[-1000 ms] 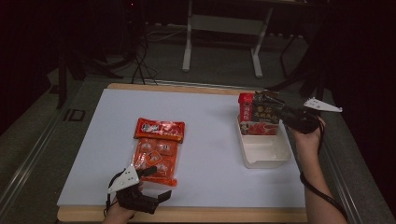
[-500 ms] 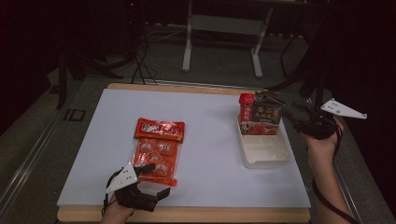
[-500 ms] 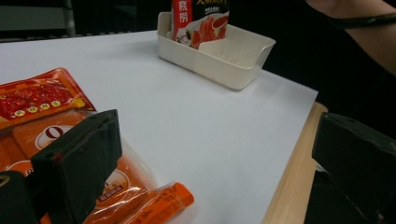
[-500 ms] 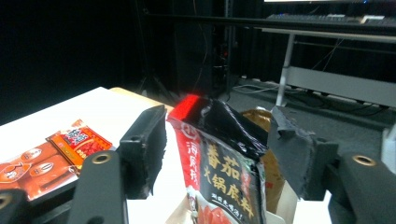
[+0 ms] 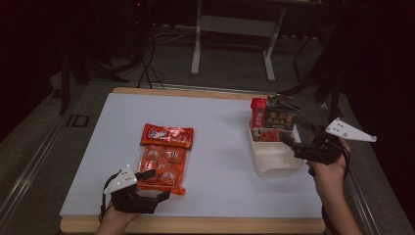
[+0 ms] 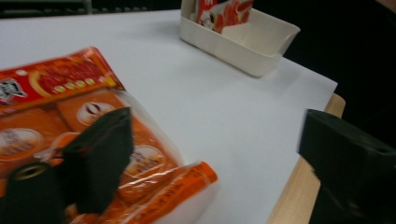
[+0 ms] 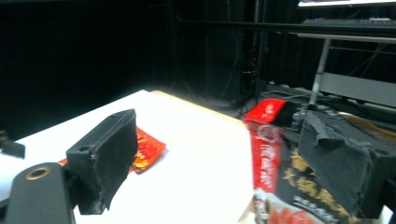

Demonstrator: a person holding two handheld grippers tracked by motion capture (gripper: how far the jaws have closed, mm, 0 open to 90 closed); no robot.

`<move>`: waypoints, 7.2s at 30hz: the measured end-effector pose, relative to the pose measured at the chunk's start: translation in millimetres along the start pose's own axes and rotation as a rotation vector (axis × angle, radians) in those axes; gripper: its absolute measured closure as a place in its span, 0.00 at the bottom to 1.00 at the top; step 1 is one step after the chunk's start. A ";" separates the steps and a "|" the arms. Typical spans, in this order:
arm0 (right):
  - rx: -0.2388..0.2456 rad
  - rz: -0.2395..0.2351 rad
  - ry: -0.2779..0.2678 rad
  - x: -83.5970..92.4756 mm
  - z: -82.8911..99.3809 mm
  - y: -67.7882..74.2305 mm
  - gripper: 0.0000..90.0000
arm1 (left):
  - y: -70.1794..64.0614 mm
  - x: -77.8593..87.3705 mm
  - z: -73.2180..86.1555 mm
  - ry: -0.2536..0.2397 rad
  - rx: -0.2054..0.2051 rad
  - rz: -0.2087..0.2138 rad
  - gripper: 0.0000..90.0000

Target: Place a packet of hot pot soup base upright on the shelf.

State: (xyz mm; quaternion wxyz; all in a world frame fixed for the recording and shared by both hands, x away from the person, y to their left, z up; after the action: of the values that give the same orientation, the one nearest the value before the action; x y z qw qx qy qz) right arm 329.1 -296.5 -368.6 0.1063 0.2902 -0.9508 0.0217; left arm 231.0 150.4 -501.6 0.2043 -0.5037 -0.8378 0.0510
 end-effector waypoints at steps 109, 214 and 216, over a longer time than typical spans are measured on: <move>0.029 -0.278 0.118 18.4 77.2 85.7 0.16 | 131.4 -57.5 6.8 0.342 0.181 -0.377 1.00; 0.148 -0.161 0.116 20.3 82.8 92.4 0.14 | 130.1 -168.3 -22.0 0.362 0.193 -0.162 0.92; 0.144 -0.159 0.121 20.1 83.0 91.9 0.15 | 128.2 -169.3 -23.3 0.376 0.186 -0.179 0.99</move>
State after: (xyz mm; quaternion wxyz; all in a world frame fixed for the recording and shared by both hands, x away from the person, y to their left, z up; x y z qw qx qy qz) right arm 246.0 -239.7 -443.5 0.1438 0.3696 -0.9126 0.0991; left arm 414.9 63.7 -566.9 0.4062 -0.4070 -0.8180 0.0151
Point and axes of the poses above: each handheld gripper's, and its own axes: x roughly backward along the jaws, z roughly out of its underside, y roughly to its left, the point moved 4 cm from there along -x, roughly forward along the jaws, and after that the axes turned 11 degrees about z, right-handed, at the moved point
